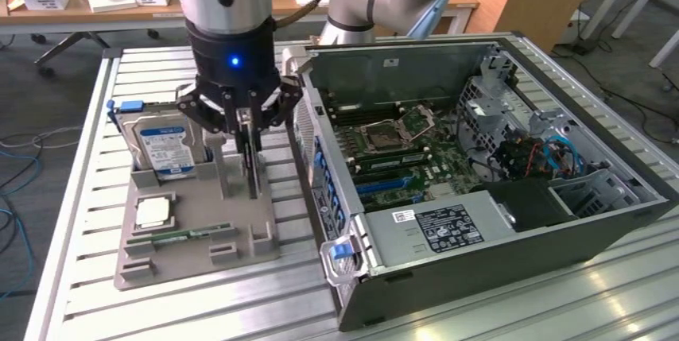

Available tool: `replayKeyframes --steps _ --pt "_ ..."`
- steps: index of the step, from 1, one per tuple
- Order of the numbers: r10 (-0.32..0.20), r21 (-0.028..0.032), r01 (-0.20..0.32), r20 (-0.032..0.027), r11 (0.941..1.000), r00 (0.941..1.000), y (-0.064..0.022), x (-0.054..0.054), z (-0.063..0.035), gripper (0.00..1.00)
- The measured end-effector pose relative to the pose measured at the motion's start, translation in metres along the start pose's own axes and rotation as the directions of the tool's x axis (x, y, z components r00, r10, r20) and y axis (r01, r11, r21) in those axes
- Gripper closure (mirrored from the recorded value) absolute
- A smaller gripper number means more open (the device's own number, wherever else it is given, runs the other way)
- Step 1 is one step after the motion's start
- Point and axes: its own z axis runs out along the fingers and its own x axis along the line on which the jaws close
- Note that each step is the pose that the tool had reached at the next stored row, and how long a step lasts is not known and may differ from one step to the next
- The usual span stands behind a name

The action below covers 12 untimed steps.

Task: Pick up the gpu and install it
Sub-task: 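Pick up the gpu and move the gpu toward the slot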

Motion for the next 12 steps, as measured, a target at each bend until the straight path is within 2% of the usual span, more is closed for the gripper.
replayKeyframes --steps 12 --pt "0.0 0.0001 0.0 0.0 1.0 1.0 0.0024 -0.001 -0.048 0.74"
